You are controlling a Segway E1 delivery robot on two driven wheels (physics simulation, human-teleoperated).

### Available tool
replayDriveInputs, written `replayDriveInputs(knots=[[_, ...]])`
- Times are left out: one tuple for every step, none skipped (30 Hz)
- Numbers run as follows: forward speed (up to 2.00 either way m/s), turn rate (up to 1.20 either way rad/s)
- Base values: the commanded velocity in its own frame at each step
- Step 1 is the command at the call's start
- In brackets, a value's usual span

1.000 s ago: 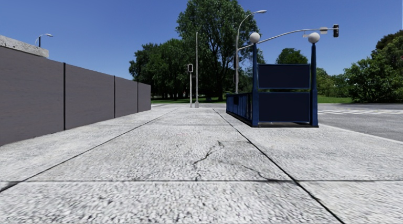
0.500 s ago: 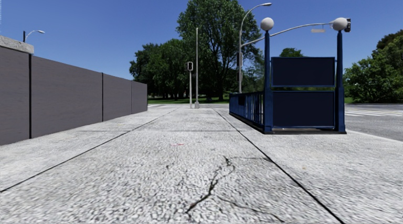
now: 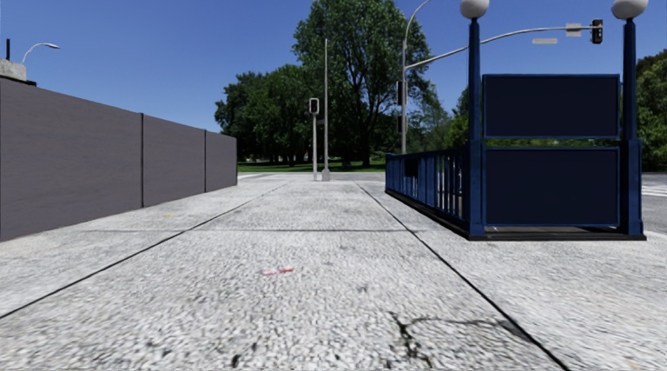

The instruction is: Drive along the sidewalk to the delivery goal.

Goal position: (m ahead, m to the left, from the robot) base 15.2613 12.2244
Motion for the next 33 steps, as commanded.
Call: replayDriveInputs(knots=[[2.00,0.00],[2.00,0.00],[2.00,0.00],[2.00,0.00],[2.00,0.00],[2.00,0.00],[2.00,0.00],[2.00,0.00],[2.00,0.00],[2.00,0.00],[2.00,0.00],[2.00,0.00],[2.00,0.00],[2.00,0.00],[2.00,0.00],[2.00,0.00],[2.00,0.00],[2.00,0.00],[2.00,0.00],[2.00,0.00],[2.00,0.00],[2.00,0.00],[2.00,0.00],[2.00,0.00],[2.00,0.00],[2.00,0.00],[2.00,0.00],[2.00,0.00],[2.00,0.00],[2.00,0.00],[2.00,0.00],[2.00,0.00],[2.00,0.00]])
